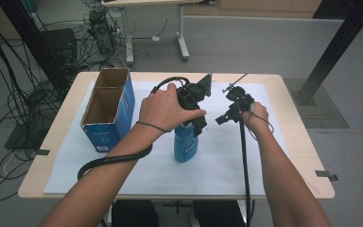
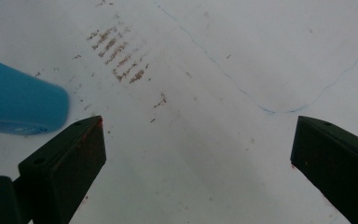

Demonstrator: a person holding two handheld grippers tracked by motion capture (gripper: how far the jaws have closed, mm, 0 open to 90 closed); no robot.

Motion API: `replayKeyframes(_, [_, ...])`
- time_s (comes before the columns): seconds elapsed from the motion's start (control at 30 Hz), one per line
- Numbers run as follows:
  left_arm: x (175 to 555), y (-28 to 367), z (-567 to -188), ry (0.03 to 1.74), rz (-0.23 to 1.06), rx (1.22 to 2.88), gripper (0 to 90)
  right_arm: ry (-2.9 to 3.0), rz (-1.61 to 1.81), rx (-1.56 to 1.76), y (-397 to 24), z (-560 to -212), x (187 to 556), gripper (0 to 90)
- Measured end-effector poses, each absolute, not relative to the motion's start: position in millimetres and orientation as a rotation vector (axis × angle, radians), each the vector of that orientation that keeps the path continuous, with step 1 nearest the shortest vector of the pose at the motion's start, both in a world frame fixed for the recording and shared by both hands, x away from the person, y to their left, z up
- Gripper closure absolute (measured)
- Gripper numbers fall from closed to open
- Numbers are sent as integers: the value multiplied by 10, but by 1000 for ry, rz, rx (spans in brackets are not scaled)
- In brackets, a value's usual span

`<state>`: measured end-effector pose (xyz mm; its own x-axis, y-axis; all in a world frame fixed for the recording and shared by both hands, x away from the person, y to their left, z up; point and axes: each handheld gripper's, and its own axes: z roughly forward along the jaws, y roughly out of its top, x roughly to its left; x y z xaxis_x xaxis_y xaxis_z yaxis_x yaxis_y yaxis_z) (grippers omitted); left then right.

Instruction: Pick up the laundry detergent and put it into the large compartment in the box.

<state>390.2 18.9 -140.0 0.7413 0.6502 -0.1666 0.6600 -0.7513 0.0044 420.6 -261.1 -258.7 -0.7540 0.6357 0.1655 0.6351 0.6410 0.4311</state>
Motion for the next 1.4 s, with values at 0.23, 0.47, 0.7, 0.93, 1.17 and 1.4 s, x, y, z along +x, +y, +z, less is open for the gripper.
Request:
replayKeyframes(0.23, [3910, 195, -1415, 1082, -249, 2867, 58, 2844, 748, 1099, -2618, -2587, 4205, 33])
replayKeyframes(0.47, [3906, 187, -1402, 1076, -251, 2863, 52, 2840, 754, 1101, -2620, -2590, 4201, 33])
replayKeyframes(0.7, [3908, 205, -1400, 1078, -249, 2861, 48, 2842, 750, 1097, -2617, -2588, 4205, 33])
replayKeyframes(0.93, [3907, 191, -1409, 1070, -259, 2859, 48, 2843, 752, 1102, -2619, -2585, 4202, 33])
replayKeyframes(1.17, [3910, 204, -1416, 1084, -250, 2860, 48, 2842, 747, 1099, -2617, -2579, 4199, 33])
replayKeyframes(1.4, [3907, 201, -1409, 1089, -249, 2860, 50, 2845, 744, 1094, -2602, -2579, 4204, 33])
